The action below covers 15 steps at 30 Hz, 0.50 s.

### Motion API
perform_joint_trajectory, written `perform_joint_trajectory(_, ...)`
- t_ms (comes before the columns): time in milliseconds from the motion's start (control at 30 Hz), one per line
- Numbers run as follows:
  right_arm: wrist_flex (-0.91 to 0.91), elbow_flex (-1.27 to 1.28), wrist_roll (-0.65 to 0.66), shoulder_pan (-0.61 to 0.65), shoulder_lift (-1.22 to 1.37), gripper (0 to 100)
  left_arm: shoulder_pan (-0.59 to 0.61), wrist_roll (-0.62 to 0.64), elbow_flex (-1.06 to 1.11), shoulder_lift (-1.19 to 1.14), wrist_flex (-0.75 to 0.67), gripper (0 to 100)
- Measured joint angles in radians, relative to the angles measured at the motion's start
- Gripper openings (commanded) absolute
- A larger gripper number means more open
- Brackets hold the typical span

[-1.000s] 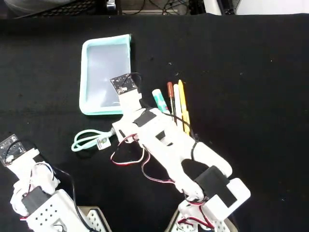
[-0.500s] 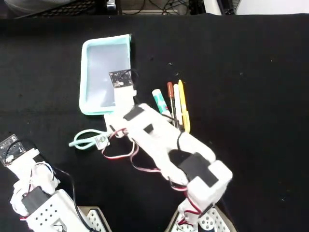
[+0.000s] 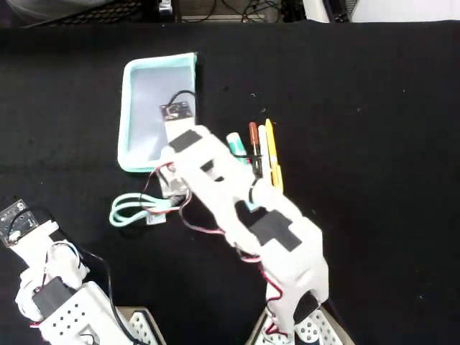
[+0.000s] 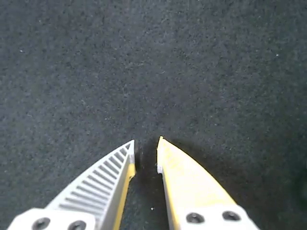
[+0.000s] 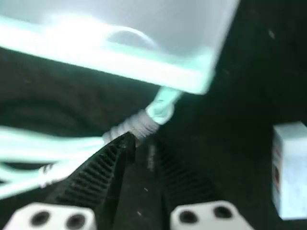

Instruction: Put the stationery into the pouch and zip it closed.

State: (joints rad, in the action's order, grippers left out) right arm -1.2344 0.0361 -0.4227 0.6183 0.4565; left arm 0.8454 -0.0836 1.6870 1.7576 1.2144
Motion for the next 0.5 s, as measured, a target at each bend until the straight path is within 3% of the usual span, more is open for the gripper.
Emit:
perform_joint_trajectory(233, -0.038, 0.003, 0.304, -0.212, 0.035, 1.3, 0.000, 0.000, 0.000, 0.000, 0.000, 9)
perform_joint_trajectory(367, -0.041, 0.003, 0.471, -0.229, 0.029, 1.3, 0.000, 0.000, 0.000, 0.000, 0.000, 9)
perform_joint_trajectory(500, -0.028, 0.041, 0.499, -0.232, -0.014, 1.3, 0.000, 0.000, 0.000, 0.000, 0.000, 9)
